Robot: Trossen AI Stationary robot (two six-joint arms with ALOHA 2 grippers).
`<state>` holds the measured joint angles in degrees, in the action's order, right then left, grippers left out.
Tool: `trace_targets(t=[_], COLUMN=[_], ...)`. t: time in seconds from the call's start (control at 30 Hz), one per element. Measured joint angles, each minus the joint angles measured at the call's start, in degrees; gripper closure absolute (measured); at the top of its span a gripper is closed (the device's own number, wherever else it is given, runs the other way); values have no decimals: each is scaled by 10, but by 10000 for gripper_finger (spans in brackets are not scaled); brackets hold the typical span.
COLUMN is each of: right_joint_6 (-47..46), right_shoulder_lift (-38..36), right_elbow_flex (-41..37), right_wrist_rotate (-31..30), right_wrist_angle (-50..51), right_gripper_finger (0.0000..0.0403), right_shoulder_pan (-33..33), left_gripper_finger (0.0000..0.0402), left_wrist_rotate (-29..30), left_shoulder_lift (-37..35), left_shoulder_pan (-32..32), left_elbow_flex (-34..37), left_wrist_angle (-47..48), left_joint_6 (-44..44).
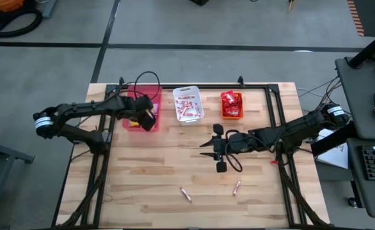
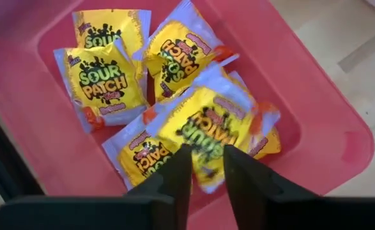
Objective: Sort candy
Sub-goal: Put the white candy into the white bin
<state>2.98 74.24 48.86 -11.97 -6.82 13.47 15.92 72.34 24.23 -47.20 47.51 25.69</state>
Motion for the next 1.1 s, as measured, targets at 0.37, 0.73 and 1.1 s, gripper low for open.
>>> trace_targets(t=[0.37,0.73,1.1], right_joint_6=[-111,-216,-191], right_shoulder_lift=[0,0,0], right_elbow_flex=[0,0,25], right_wrist_rotate=[1,102,119], right_wrist_angle=[51,145,311], right_gripper_finger=[280,280,280], right_shoulder_pan=[0,16,100], left_gripper_finger=[272,274,274], left_wrist_rotate=[9,108,196], left_shoulder_lift=[-31,-40,-26], left_shoulder_pan=[-71,-307,-445], left_elbow_flex=[0,0,0], left_wrist_angle=[-25,-149,-272], left_joint_6=[45,81,76])
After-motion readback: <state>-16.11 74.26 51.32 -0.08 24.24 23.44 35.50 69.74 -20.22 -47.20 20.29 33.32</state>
